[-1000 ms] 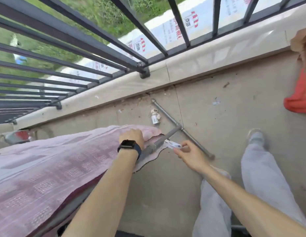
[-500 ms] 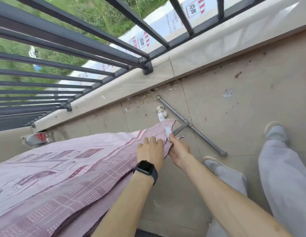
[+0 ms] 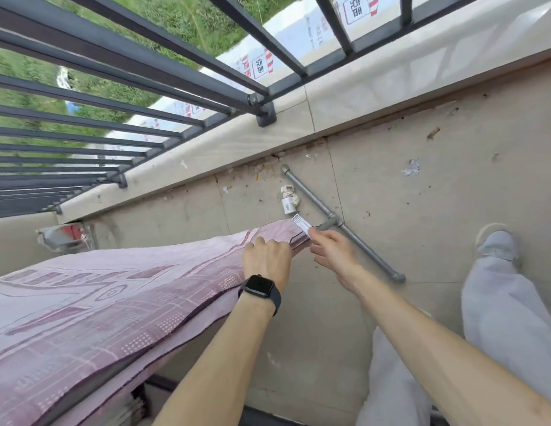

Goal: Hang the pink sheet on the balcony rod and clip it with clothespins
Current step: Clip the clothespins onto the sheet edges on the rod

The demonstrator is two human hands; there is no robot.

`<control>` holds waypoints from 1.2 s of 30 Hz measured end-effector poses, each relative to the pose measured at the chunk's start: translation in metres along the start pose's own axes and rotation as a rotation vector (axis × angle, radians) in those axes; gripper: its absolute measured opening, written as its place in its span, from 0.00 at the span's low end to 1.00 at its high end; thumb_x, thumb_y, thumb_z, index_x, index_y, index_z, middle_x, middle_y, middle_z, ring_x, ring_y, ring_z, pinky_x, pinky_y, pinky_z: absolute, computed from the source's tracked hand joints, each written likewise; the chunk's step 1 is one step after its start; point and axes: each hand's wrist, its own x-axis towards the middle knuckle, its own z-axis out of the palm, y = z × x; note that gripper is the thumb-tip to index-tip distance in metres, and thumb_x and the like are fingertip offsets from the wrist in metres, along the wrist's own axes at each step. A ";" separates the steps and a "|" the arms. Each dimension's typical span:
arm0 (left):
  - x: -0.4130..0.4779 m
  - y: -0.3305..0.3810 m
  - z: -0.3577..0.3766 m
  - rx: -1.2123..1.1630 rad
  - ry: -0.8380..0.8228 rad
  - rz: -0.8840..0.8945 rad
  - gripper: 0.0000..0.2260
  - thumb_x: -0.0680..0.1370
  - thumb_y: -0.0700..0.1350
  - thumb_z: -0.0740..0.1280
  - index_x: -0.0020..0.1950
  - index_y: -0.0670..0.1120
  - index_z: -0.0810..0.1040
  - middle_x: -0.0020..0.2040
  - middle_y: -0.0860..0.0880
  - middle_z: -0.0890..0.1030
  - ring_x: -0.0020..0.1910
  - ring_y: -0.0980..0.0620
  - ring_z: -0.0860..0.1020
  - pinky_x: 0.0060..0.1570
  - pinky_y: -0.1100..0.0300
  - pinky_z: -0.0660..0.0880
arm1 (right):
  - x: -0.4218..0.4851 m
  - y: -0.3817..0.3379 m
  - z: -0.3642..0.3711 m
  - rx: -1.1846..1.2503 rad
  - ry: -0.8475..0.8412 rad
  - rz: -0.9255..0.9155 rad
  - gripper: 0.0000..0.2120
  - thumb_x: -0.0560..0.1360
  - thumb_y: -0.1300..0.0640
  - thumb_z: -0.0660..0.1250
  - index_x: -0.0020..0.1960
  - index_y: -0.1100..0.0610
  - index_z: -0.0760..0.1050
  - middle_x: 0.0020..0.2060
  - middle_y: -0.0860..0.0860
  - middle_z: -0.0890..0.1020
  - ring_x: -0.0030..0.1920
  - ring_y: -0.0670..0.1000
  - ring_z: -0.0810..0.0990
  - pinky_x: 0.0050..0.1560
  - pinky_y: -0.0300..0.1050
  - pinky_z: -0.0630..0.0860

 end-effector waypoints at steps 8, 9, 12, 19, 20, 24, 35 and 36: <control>0.014 -0.001 0.008 -0.072 0.002 0.020 0.14 0.78 0.36 0.57 0.61 0.46 0.74 0.58 0.46 0.79 0.59 0.42 0.75 0.51 0.52 0.71 | -0.003 0.005 -0.076 -1.059 0.056 -0.769 0.15 0.71 0.48 0.76 0.54 0.53 0.80 0.45 0.48 0.84 0.47 0.51 0.82 0.49 0.44 0.76; 0.019 0.003 0.009 -0.069 -0.020 0.023 0.14 0.79 0.36 0.57 0.61 0.46 0.74 0.58 0.46 0.78 0.60 0.42 0.75 0.51 0.51 0.72 | -0.002 0.005 -0.080 -1.117 0.045 -0.814 0.15 0.71 0.48 0.76 0.53 0.54 0.80 0.45 0.49 0.84 0.47 0.54 0.82 0.48 0.45 0.76; 0.033 0.014 0.009 -0.037 -0.106 0.020 0.15 0.79 0.34 0.57 0.62 0.44 0.76 0.59 0.45 0.78 0.61 0.42 0.76 0.53 0.51 0.73 | -0.002 -0.004 -0.086 -1.191 0.016 -0.861 0.15 0.70 0.50 0.77 0.53 0.55 0.79 0.46 0.52 0.83 0.48 0.57 0.81 0.48 0.47 0.76; 0.044 0.024 0.014 0.016 -0.117 0.048 0.15 0.79 0.35 0.56 0.60 0.46 0.77 0.59 0.47 0.79 0.60 0.43 0.77 0.52 0.53 0.72 | 0.006 -0.011 -0.086 -1.260 -0.044 -0.750 0.17 0.75 0.48 0.71 0.60 0.55 0.76 0.54 0.53 0.81 0.56 0.57 0.77 0.55 0.51 0.73; 0.040 0.026 0.013 0.020 -0.099 0.071 0.14 0.79 0.36 0.58 0.59 0.46 0.78 0.58 0.47 0.79 0.58 0.43 0.77 0.52 0.53 0.72 | 0.008 -0.010 -0.085 -1.261 -0.048 -0.752 0.17 0.75 0.48 0.71 0.59 0.56 0.77 0.54 0.54 0.80 0.56 0.58 0.77 0.54 0.52 0.75; 0.036 0.029 0.018 0.021 0.059 0.156 0.11 0.56 0.36 0.80 0.30 0.46 0.81 0.34 0.45 0.79 0.32 0.44 0.77 0.31 0.55 0.71 | 0.012 -0.007 -0.079 -1.262 -0.035 -0.861 0.14 0.69 0.52 0.78 0.45 0.61 0.79 0.43 0.55 0.81 0.46 0.59 0.79 0.42 0.53 0.80; 0.036 0.032 0.037 -0.061 0.140 0.158 0.13 0.56 0.37 0.81 0.28 0.46 0.78 0.32 0.48 0.76 0.28 0.45 0.75 0.27 0.56 0.69 | 0.021 -0.007 -0.042 -1.562 -0.118 -1.033 0.18 0.52 0.59 0.85 0.32 0.55 0.77 0.32 0.48 0.78 0.35 0.51 0.78 0.23 0.39 0.64; 0.035 0.031 0.039 -0.057 0.136 0.170 0.13 0.56 0.38 0.82 0.29 0.47 0.79 0.32 0.49 0.76 0.28 0.46 0.75 0.27 0.57 0.69 | 0.021 -0.007 -0.037 -1.548 -0.128 -1.021 0.18 0.52 0.60 0.85 0.32 0.55 0.77 0.32 0.49 0.77 0.36 0.52 0.78 0.23 0.39 0.63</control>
